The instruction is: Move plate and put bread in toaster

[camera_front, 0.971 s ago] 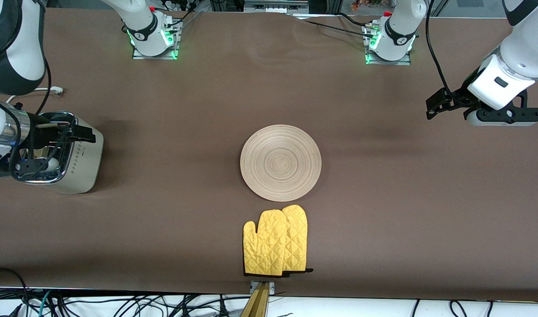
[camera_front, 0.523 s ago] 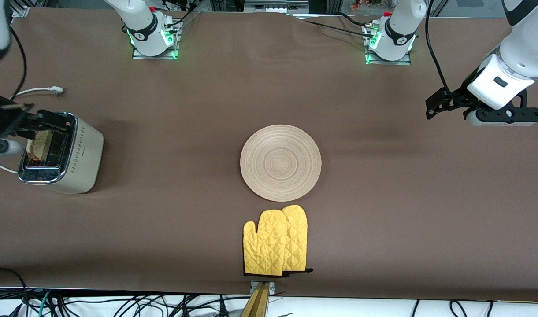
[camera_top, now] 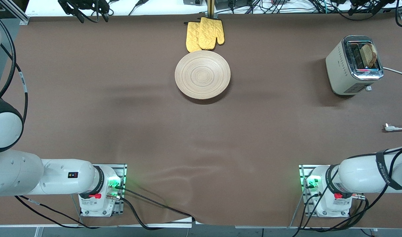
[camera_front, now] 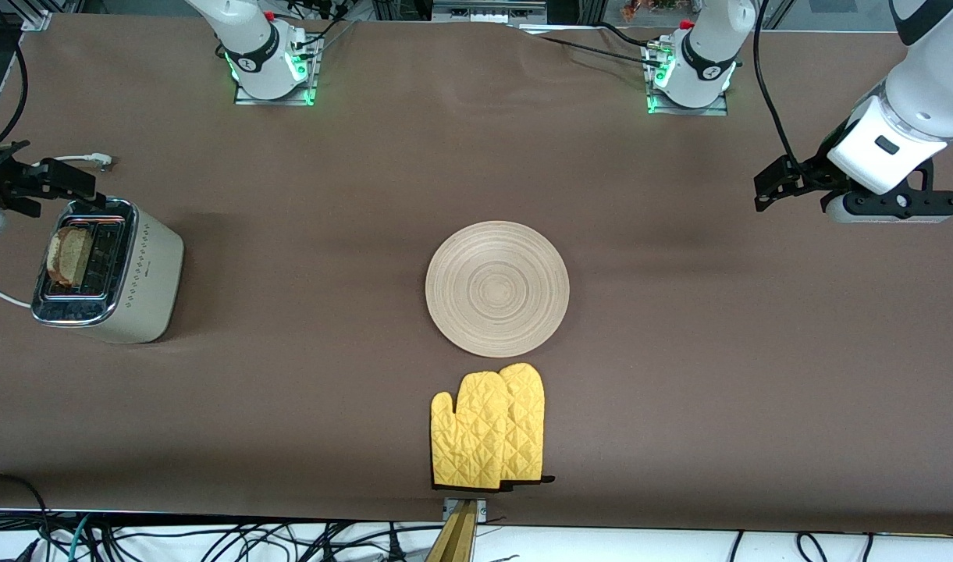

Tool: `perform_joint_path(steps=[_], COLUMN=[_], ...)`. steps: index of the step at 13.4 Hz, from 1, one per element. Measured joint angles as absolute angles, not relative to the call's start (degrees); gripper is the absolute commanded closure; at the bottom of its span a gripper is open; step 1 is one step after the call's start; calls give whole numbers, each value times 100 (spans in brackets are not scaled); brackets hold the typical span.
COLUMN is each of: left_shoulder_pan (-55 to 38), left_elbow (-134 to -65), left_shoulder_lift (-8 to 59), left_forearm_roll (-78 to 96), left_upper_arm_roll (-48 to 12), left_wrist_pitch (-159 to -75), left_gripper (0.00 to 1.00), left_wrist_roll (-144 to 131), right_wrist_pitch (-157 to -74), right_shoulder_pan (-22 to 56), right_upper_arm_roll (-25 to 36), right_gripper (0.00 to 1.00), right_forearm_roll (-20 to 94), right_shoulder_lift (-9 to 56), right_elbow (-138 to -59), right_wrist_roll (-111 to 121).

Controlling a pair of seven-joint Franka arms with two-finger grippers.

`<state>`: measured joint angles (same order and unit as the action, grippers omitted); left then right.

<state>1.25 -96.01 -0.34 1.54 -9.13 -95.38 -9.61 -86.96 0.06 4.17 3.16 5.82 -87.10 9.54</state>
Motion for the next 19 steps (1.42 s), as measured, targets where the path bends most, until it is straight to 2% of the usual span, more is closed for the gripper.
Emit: perform_joint_path(steps=[19], left_shoulder_pan=[156], left_elbow=[-9558], left_shoulder_lift=[50], left_forearm_roll=[154], left_upper_arm_roll=[-939], left_wrist_pitch=[-9506], left_gripper=[0], left_wrist_roll=[-961], right_wrist_pitch=[-8713], right_shoulder_pan=[5], right_upper_arm_roll=[378], right_gripper=[0], right_forearm_roll=[76], right_shoulder_lift=[639], right_elbow=[-8735], right_wrist_roll=[953])
